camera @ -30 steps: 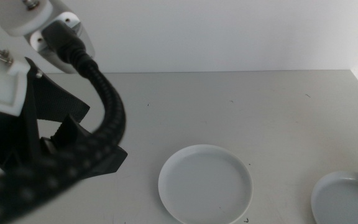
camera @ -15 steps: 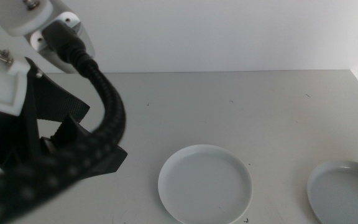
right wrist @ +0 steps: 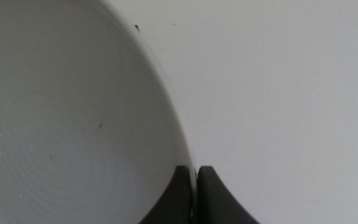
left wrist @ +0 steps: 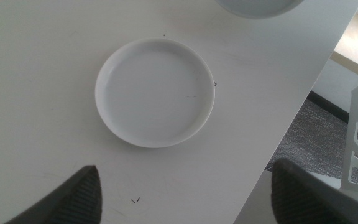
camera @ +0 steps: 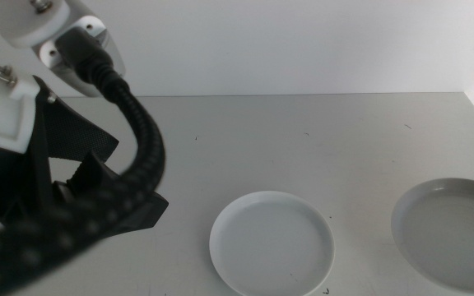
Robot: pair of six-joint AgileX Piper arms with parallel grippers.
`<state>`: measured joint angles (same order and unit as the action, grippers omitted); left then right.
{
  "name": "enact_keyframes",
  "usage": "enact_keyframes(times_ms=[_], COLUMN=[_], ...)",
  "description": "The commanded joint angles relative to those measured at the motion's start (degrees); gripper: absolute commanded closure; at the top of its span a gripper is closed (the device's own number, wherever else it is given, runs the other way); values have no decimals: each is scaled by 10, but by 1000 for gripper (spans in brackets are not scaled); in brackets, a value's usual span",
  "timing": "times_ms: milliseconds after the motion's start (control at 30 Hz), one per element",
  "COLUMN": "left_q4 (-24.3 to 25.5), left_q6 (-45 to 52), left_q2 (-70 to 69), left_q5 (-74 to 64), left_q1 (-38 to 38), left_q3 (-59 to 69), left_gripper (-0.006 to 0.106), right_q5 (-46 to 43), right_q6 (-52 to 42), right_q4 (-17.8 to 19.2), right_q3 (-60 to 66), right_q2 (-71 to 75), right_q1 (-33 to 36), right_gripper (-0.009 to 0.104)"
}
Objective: Stack the three bowls on top of each other.
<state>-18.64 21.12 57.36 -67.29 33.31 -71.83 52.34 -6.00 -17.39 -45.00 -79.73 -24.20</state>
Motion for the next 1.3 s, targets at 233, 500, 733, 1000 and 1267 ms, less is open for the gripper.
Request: enact_keyframes(times_ms=[233,500,733,1000,1267], left_q4=[-18,-18,-18,-18,-18], left_q6=[-2,-2,-2,-2,-2], left_q2=[-7,-7,-7,-7,-7], left_q5=[27,27,27,27,27], left_q1=[4,4,4,4,4], left_q3=[-17,-16,-16,-16,-16], left_gripper=[-4,-4,-4,-4,-4], right_q5=[71,47,42,34,6], right_q6=[8,50,76,80,80], right_q4=[-60,-58,-56,-56,-57], right_q3=[-67,-114,-174,-229,-253], right_q2=[69,53,-31,-113,-178], right_q1=[57,167,278,366,431], right_gripper=[96,96,96,96,96])
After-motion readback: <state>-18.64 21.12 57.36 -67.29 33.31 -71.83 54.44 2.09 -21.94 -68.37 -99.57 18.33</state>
